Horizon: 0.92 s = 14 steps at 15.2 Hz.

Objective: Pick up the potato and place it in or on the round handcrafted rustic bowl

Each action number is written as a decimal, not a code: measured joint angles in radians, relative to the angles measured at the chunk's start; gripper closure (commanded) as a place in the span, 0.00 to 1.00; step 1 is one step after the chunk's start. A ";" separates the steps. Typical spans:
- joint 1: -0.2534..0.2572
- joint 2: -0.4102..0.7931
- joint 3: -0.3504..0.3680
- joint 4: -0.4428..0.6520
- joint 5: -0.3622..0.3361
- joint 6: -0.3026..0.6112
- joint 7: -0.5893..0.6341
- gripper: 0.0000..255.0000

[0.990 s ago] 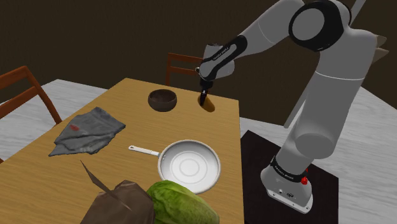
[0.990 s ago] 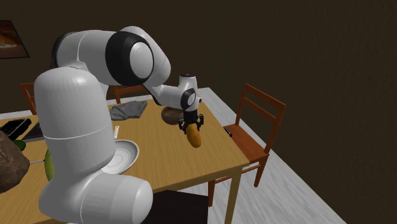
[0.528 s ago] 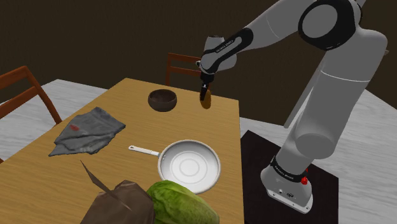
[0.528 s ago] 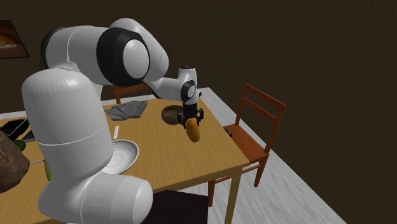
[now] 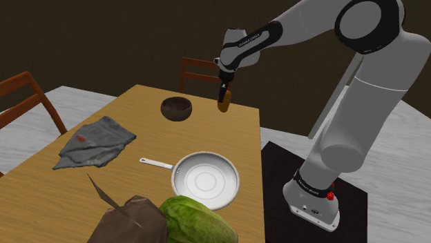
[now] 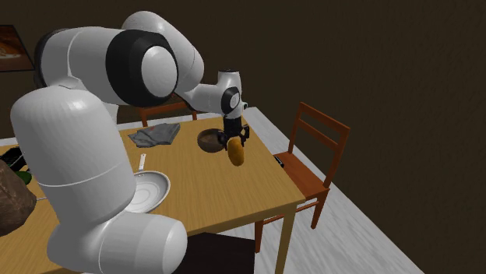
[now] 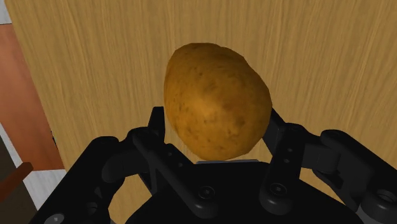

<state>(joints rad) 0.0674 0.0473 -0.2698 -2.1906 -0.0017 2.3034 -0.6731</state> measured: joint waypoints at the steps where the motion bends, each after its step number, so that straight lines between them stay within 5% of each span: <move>1: 0.001 -0.008 0.000 0.006 -0.003 -0.014 0.002 1.00; 14: 0.027 -0.001 0.026 0.157 -0.006 -0.159 0.056 1.00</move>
<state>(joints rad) 0.0948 0.0466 -0.2438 -2.0339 -0.0078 2.1448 -0.6168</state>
